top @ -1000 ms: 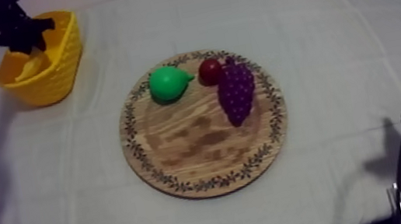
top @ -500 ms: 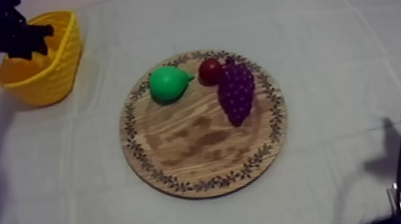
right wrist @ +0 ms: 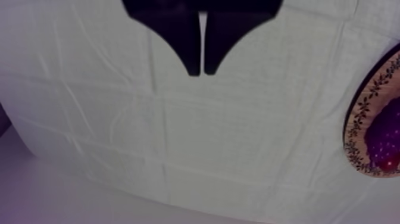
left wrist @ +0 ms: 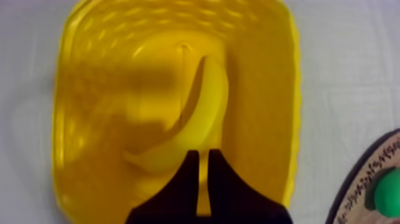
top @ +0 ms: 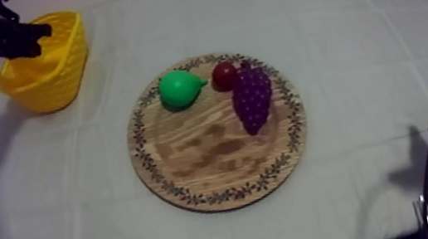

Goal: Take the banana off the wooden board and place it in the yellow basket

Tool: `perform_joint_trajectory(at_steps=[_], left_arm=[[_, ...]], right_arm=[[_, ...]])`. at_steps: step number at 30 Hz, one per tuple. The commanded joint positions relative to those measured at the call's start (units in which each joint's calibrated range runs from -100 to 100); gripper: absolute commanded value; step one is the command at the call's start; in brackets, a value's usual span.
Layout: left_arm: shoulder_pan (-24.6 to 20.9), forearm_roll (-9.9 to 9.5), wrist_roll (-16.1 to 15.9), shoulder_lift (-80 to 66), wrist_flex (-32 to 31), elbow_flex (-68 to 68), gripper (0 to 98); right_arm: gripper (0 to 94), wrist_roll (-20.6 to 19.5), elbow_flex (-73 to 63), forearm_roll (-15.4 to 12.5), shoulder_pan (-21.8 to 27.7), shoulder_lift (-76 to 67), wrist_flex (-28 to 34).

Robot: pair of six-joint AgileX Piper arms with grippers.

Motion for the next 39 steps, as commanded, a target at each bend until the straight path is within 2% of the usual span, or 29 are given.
perform_joint_trajectory(at_steps=[1, 9, 11, 17, 21, 24, 27, 29, 37, 39], left_arm=[[0.12, 0.53, -0.29, -9.1, -2.66, 9.25, 0.9], [0.57, 1.73, -0.75, -31.65, -8.44, 28.39, 0.1], [0.23, 2.81, -2.01, -36.82, -9.09, 32.92, 0.1], [-0.28, 7.94, -7.71, -51.98, -15.13, 49.26, 0.1], [0.41, 8.94, -8.29, -62.83, -18.81, 59.28, 0.1], [0.4, 8.99, -8.27, -71.4, -19.05, 64.75, 0.1], [0.34, 8.57, -8.05, -79.38, -18.12, 68.94, 0.1], [0.14, 7.57, -6.97, -84.07, -17.06, 71.24, 0.1], [0.89, 1.15, 0.15, -101.35, -11.52, 77.91, 0.1], [1.12, 0.11, 1.41, -105.56, -9.91, 79.36, 0.1]], right_arm=[[0.3, -0.01, 0.02, 0.01, -0.01, -0.02, 0.01], [0.3, -0.01, 0.02, 0.01, -0.01, -0.02, 0.01], [0.3, -0.01, 0.02, 0.01, -0.01, -0.02, 0.01], [0.3, -0.01, 0.02, 0.01, -0.01, -0.02, 0.01], [0.3, -0.01, 0.02, 0.01, -0.01, -0.02, 0.01], [0.3, -0.01, 0.02, 0.01, -0.01, -0.02, 0.01], [0.3, -0.01, 0.02, 0.01, -0.01, -0.02, 0.01], [0.3, -0.01, 0.02, 0.01, -0.01, -0.02, 0.01], [0.3, -0.01, 0.02, 0.01, -0.01, -0.02, 0.01], [0.3, -0.01, 0.02, 0.01, -0.01, -0.02, 0.01]])
